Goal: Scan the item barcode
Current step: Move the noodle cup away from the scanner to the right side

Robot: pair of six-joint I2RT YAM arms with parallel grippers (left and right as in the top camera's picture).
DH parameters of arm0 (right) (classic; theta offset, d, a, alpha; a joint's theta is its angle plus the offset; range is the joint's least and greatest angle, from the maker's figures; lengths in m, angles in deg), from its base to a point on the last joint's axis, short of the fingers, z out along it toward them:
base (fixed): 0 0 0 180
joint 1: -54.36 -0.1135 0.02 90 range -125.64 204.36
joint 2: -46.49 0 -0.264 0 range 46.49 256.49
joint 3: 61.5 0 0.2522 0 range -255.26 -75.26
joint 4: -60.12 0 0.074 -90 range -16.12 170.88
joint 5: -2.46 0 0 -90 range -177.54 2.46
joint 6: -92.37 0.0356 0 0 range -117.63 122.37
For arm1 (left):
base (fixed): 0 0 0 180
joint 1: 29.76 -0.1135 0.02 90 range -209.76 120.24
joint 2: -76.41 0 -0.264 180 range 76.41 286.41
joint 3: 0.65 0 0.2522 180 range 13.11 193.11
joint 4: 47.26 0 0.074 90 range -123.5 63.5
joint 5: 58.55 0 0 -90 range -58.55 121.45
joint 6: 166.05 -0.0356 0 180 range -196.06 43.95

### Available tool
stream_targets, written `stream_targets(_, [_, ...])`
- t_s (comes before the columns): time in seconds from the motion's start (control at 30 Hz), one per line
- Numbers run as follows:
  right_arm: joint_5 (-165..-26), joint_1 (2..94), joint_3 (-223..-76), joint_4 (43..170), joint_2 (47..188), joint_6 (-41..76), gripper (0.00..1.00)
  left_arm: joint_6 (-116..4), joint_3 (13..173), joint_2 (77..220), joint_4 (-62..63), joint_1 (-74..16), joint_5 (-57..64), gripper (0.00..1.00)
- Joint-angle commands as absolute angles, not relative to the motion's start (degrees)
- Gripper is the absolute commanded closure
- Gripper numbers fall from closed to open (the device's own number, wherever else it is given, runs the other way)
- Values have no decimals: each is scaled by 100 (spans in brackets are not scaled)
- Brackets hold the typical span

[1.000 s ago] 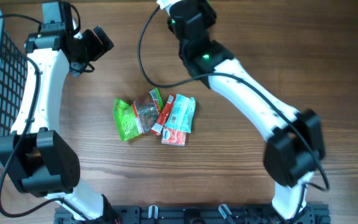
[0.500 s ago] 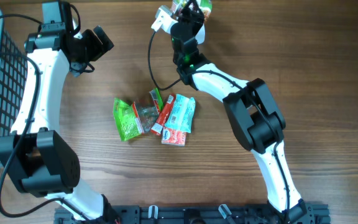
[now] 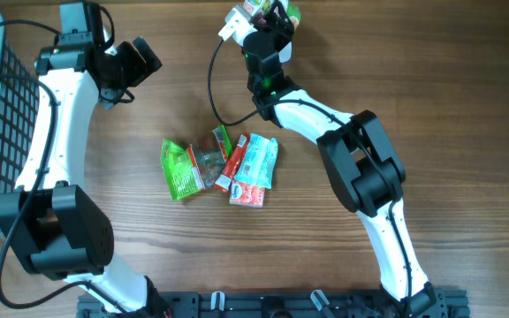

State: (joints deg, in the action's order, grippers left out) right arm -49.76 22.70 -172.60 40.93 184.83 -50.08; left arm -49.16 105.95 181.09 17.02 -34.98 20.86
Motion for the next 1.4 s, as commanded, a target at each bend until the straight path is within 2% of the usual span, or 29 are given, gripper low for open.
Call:
stream_targets(0.0, [-4572,2316,-17697,4259,18304,-4717,34,-4903,10610,18109,1698,-3519,2057,0])
stream_targets(0.2, [-4904,2320,-18656,5739,18085,-4647,34,-4903,10610,18109,1698,-3519,2057,0])
stream_targets(0.37, [-4904,2320,-18820,6834,17724,-3893,34,-4903,10610,18111,1698,-3519,2057,0])
stream_targets(0.5, [-5363,2338,-18820,9000,16514,-2442,35,-4903,10610,18111,1698,-3519,2057,0])
stream_targets(0.63, [-5816,2639,-18818,11785,15384,-634,36,-4903,10610,18111,1698,-3519,2057,0])
stream_targets(0.73, [-7088,3419,-18807,13966,15051,365,38,-4903,10610,18111,1698,-3519,2057,0])
stream_targets(0.77, [-7374,3721,-18628,14322,15091,550,38,-4903,10610,18111,1698,-3519,2057,0])
stream_targets(0.83, [-7687,4226,-17861,14353,15108,570,38,-4903,10610,18109,1698,-3519,2057,0])
stream_targets(1.0, [-7617,5356,-15378,13094,15110,682,37,-4903,10610,18111,1698,-3519,2057,0])
stream_targets(1.1, [-7601,5815,-14687,12449,15110,509,33,-4903,10610,18111,1698,-3519,2057,0])
stream_targets(1.13, [-7577,5946,-14615,12388,15110,491,31,-4903,10610,18109,1698,-3519,2057,0])
stream_targets(1.17, [-7582,6062,-14617,12383,15110,491,10,-4903,10610,18111,1698,-3519,2057,0])
stream_targets(1.2, [-7582,6114,-14617,12386,15110,489,2,-4903,10610,18111,1698,-3519,2057,0])
stream_targets(1.3, [-7579,6119,-15035,12762,15021,465,0,-4903,10610,18111,1698,-3519,2057,0])
stream_targets(1.37, [-7538,6119,-15841,13406,14931,382,0,-4903,10610,18109,1698,-3519,2057,0])
